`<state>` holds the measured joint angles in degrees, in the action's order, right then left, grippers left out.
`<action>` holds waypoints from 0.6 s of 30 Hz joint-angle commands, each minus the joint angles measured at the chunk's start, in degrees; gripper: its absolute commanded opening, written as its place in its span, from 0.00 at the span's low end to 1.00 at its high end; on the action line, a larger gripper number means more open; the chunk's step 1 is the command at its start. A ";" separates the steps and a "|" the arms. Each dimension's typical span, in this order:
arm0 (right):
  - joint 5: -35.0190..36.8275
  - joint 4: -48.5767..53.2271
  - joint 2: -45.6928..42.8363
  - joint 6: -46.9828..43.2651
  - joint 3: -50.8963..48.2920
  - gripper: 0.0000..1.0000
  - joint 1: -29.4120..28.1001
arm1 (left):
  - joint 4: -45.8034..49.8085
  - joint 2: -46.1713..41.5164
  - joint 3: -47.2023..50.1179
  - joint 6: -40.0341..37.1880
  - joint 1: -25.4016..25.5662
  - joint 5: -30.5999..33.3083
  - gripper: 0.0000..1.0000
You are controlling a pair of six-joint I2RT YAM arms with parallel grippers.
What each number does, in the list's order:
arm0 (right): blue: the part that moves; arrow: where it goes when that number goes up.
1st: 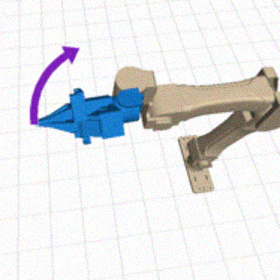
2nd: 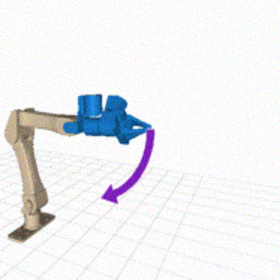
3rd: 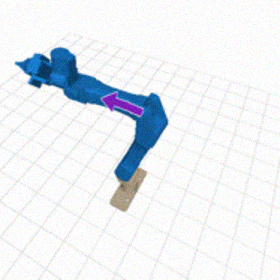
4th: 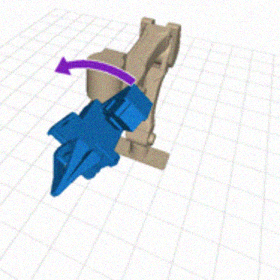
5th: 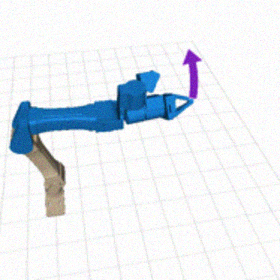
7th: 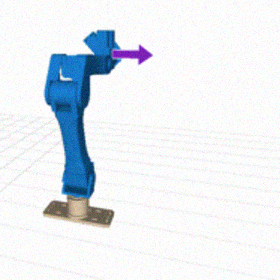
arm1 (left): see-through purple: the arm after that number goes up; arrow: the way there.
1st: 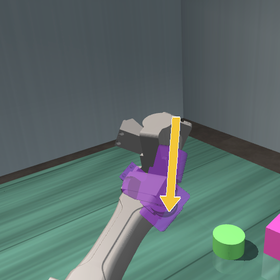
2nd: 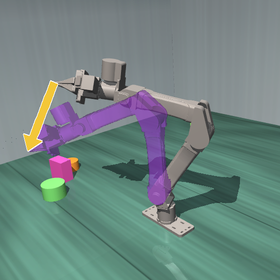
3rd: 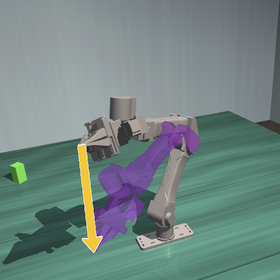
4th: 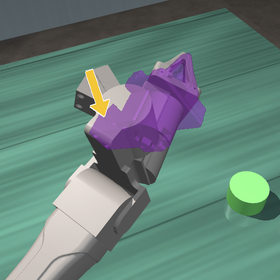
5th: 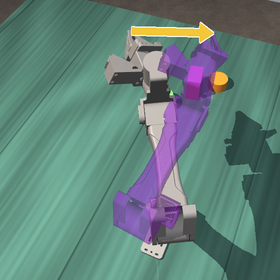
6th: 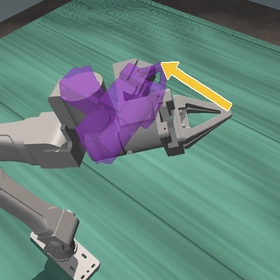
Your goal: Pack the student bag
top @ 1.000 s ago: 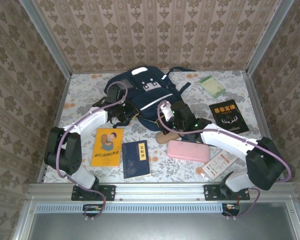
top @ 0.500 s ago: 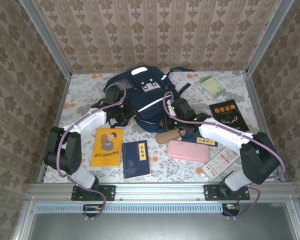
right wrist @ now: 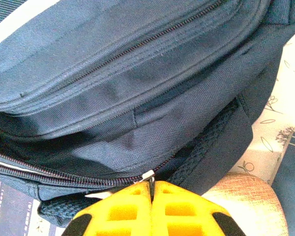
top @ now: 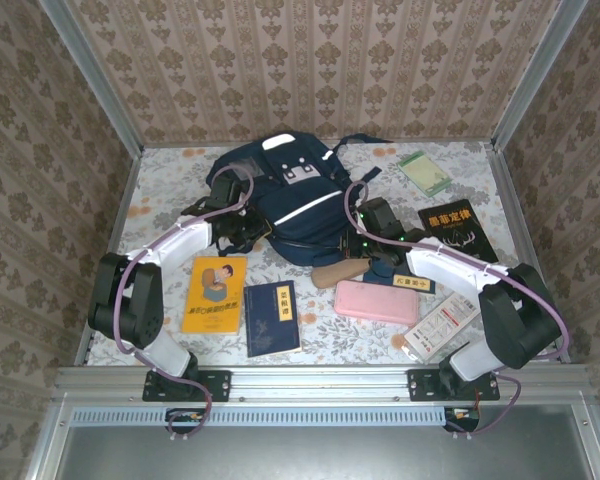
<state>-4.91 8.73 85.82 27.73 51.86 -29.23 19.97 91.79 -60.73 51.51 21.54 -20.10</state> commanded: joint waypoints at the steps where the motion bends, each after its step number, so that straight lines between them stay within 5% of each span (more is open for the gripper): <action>1: 2.19 0.81 -0.86 -3.52 0.68 0.00 0.48 | 0.02 -0.92 -1.65 -4.62 -0.95 1.92 0.01; 18: 19.90 5.44 -0.34 -9.12 4.56 0.00 1.24 | 7.53 3.28 -8.19 -18.63 -1.40 5.58 0.03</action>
<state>6.72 9.63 85.91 21.23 54.00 -28.80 25.43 93.86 -64.86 40.16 21.37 -19.03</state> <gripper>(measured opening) 0.062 0.076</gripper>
